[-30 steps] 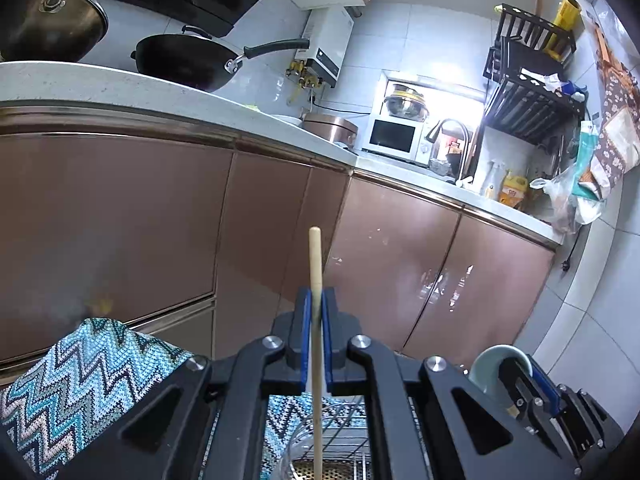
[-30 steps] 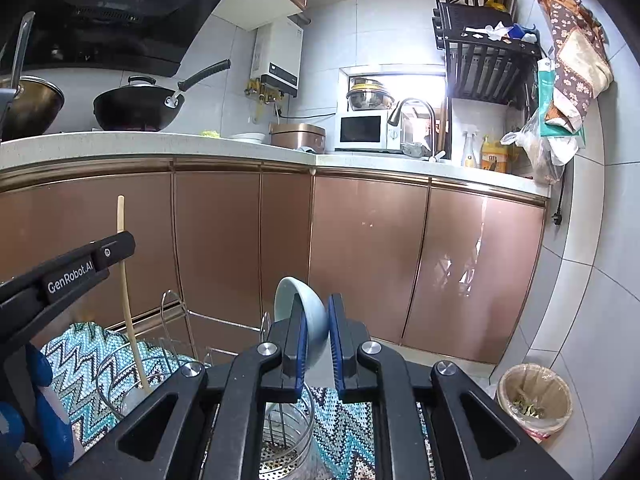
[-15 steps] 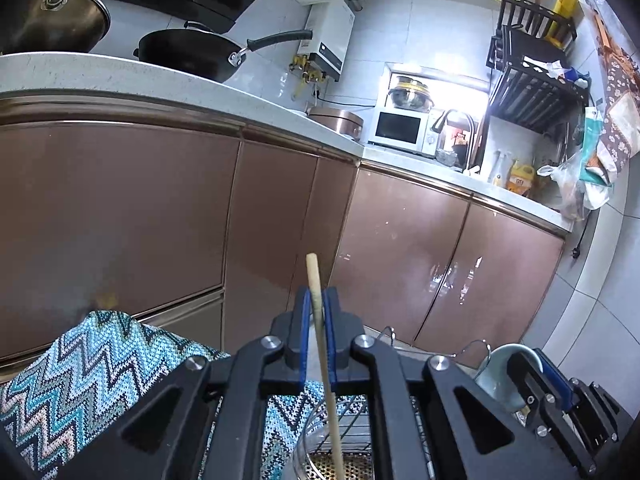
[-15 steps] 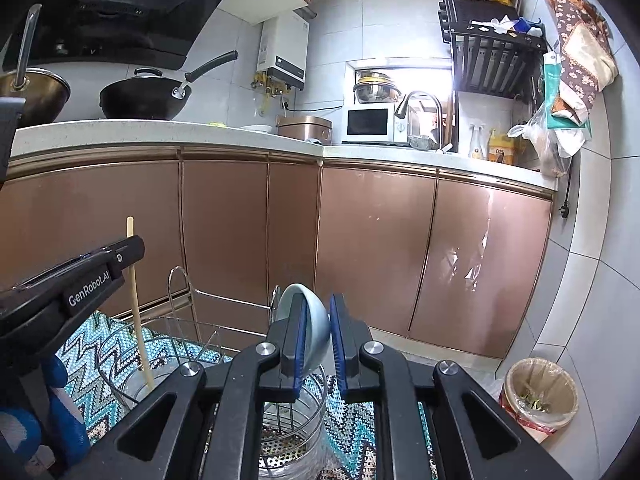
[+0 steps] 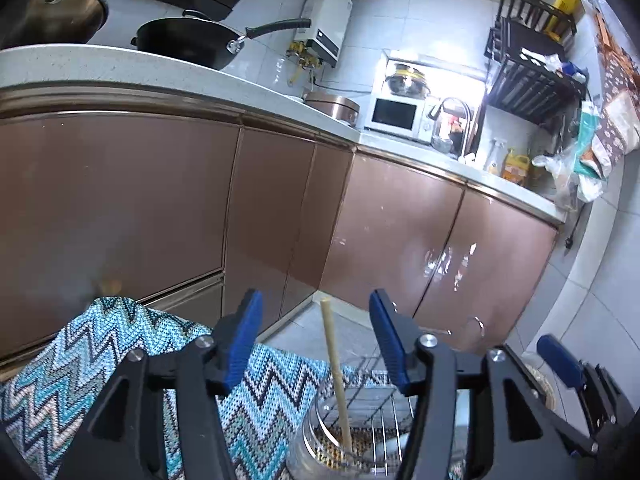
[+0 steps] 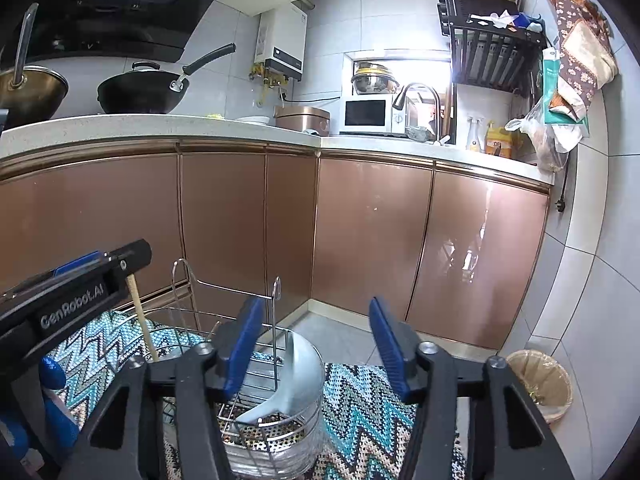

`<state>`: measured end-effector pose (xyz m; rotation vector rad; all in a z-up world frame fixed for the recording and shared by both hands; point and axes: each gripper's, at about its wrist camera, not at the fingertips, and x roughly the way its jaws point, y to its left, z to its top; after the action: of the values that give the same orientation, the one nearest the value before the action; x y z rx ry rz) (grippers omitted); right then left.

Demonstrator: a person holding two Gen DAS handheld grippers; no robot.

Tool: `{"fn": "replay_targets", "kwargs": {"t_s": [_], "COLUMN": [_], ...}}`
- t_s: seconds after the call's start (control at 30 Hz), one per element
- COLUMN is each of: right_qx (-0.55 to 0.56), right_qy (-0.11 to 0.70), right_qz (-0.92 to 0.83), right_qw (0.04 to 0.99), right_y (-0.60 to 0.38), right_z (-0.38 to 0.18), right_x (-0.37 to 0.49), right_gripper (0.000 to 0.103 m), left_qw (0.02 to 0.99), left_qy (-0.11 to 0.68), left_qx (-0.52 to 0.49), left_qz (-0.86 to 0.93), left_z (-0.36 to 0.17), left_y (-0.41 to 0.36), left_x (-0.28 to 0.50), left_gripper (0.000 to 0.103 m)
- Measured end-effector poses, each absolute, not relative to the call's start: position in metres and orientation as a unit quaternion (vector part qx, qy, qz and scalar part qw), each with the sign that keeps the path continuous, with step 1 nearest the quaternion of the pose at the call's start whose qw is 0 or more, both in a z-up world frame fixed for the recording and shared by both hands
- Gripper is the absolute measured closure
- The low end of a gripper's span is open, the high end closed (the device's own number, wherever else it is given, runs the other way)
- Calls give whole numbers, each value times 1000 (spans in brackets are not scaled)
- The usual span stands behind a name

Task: Organize utensils
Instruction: 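Raise both open tools away from the wire holder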

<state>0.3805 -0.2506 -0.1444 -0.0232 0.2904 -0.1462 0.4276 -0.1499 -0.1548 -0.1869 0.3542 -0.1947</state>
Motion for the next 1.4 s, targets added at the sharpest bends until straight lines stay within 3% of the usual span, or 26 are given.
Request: {"fn": "replay_targets", "kwargs": {"t_s": [0.33,0.53,0.67,0.73,0.93,1.23,1.4], "right_qx": [0,11,14,15,19,36,47], "right_qy": [138,105,74,56,10,-70,-65], "right_qz": [-81,-90,-94,-92,-74,-17,26], "right_qw": [987,990,993,994,997,997,996], "right_y": [-255,-258,-257,-254,-243,-219,-213], "right_z": [-110,-68,-35,-18,25,72,80], "right_x": [328,275,232,208,145,61,44], "right_gripper": [38,20,0,0,0,0,0], "left_qw": [980,987,991,992,996,998,998], "left_qy": [160,122,103,100,74,55,66], "left_qx": [-78,-75,-65,-59,-39,-25,-16], "left_qz": [-87,-74,-59,-49,-35,-26,-18], "left_z": [-115,-71,-37,-23,16,48,52], "left_y": [-116,-82,-59,-50,-25,5,12], "left_x": [367,315,275,258,196,128,119], "left_gripper": [49,49,48,42,37,36,31]}}
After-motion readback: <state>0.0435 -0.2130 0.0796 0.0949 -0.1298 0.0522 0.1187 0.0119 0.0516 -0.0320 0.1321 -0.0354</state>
